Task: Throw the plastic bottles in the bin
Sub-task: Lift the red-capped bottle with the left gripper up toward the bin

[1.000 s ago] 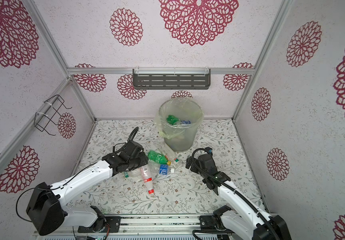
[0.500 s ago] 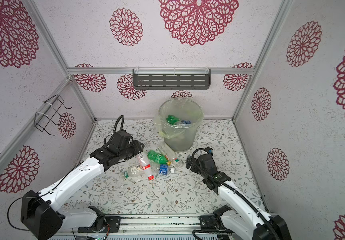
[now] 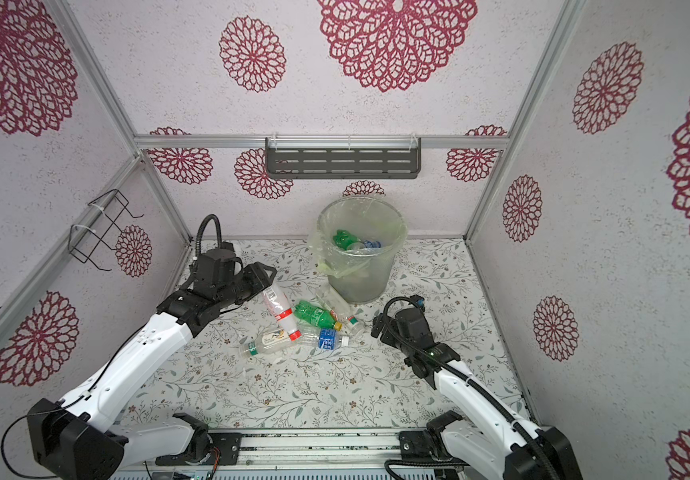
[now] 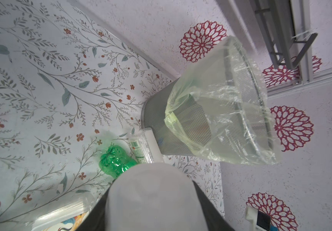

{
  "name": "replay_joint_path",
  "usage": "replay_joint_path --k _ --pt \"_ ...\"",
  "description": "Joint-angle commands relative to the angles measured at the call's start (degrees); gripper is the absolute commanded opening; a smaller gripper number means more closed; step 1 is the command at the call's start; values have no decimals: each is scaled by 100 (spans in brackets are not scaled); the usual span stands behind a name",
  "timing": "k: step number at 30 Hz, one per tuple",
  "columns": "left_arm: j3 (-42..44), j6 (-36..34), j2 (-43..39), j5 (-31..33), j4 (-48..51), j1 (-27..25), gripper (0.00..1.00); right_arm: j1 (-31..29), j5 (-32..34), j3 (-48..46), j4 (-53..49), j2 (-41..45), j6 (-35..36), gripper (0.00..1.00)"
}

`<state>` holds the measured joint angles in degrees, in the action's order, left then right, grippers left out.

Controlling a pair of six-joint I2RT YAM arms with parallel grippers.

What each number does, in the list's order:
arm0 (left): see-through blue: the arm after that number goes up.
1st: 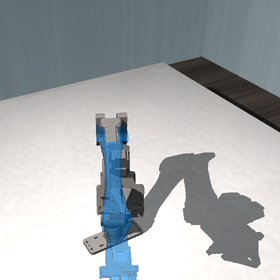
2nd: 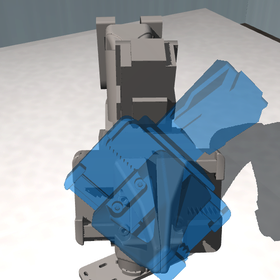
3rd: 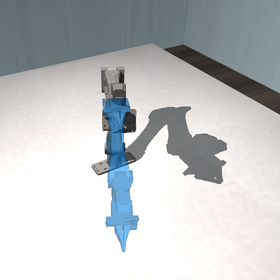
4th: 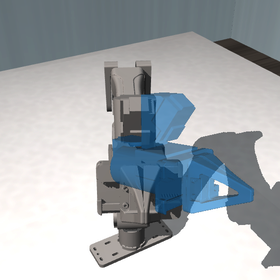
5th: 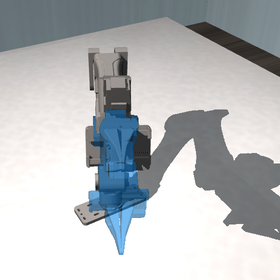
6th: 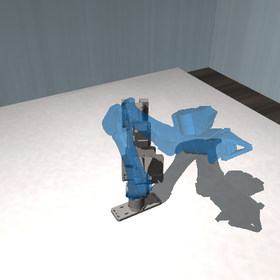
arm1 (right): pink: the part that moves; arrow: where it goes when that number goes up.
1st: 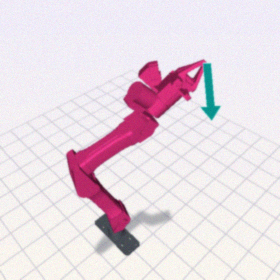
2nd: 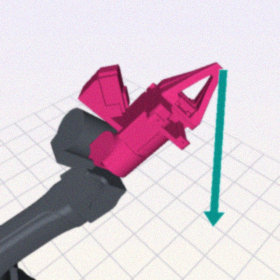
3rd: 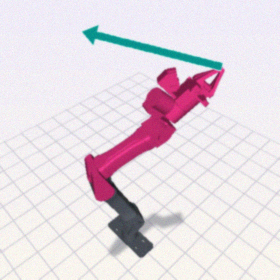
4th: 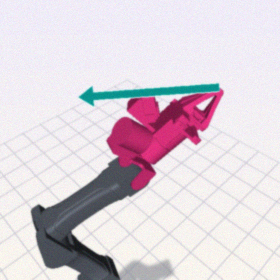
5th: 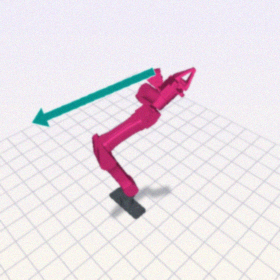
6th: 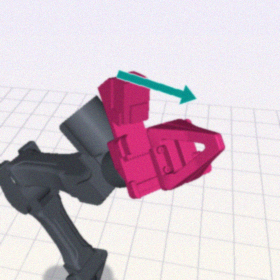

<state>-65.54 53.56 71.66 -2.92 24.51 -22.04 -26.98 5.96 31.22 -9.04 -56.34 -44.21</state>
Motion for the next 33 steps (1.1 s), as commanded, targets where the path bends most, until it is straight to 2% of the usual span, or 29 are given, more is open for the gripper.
replay_joint_path --k 1,14,21,27,33 --pt "-9 -31 -207 -234 -216 252 54 19 84 209 -10 -7 -58 99" --pt "182 469 -514 -998 -669 999 54 24 -6 336 -17 -173 0 99" --pt "26 756 -350 -1177 -1084 1141 53 31 14 358 -62 -148 4 99" --pt "-981 898 388 -1156 -1171 1108 51 34 21 341 -137 -62 -2 99" --pt "-2495 1181 1687 -1078 -1819 694 52 34 68 341 -238 64 -44 99"
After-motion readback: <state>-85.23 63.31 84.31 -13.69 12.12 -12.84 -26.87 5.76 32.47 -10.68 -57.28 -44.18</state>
